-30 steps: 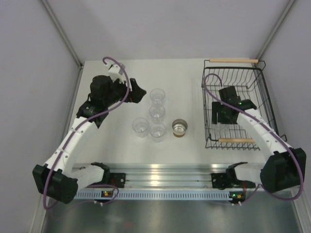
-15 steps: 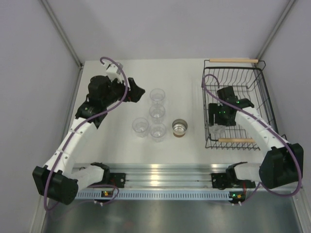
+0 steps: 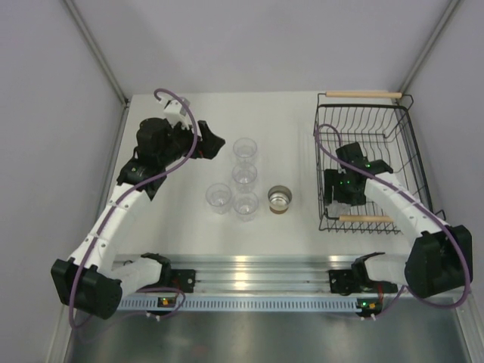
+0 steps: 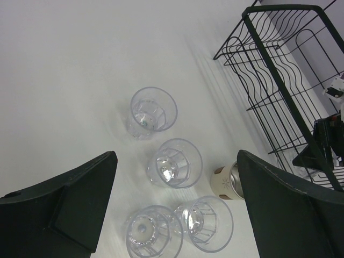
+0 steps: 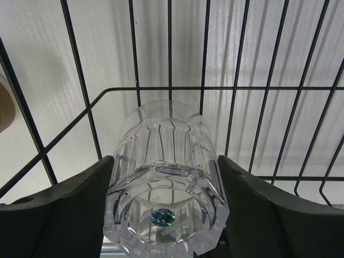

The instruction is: Load the cups into the dish rack

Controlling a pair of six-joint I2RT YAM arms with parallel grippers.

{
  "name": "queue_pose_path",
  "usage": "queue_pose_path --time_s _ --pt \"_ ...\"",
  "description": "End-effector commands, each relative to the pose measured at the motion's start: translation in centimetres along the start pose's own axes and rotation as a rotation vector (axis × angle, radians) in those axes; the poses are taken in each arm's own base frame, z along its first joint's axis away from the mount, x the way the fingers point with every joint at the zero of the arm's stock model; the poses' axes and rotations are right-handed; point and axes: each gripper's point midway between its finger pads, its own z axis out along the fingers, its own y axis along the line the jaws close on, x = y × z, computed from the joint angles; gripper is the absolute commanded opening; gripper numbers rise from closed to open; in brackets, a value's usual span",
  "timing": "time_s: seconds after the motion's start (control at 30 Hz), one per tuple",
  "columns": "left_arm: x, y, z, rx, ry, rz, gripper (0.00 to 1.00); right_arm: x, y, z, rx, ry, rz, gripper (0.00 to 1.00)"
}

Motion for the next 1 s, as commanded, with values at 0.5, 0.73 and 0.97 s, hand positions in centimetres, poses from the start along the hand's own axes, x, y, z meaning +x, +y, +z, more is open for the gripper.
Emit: queue_pose_path --time_s 0.5,0.73,0.97 --pt "-1.43 -0.56 -0.22 0.041 -0.061 0.011 0.99 0.30 -0.65 0.18 0.075 -0.037 0.009 0.06" --pt "-1.30 -0.37 -0.12 0.037 -0.058 0.009 0.99 0.12 -0.38 -0.11 0.053 -0.055 0.006 0.38" --pt "-1.30 -0.32 -0.06 0.037 -0.057 0.005 0.99 0.29 -0.13 -0.07 0.041 -0.046 -0.005 0.67"
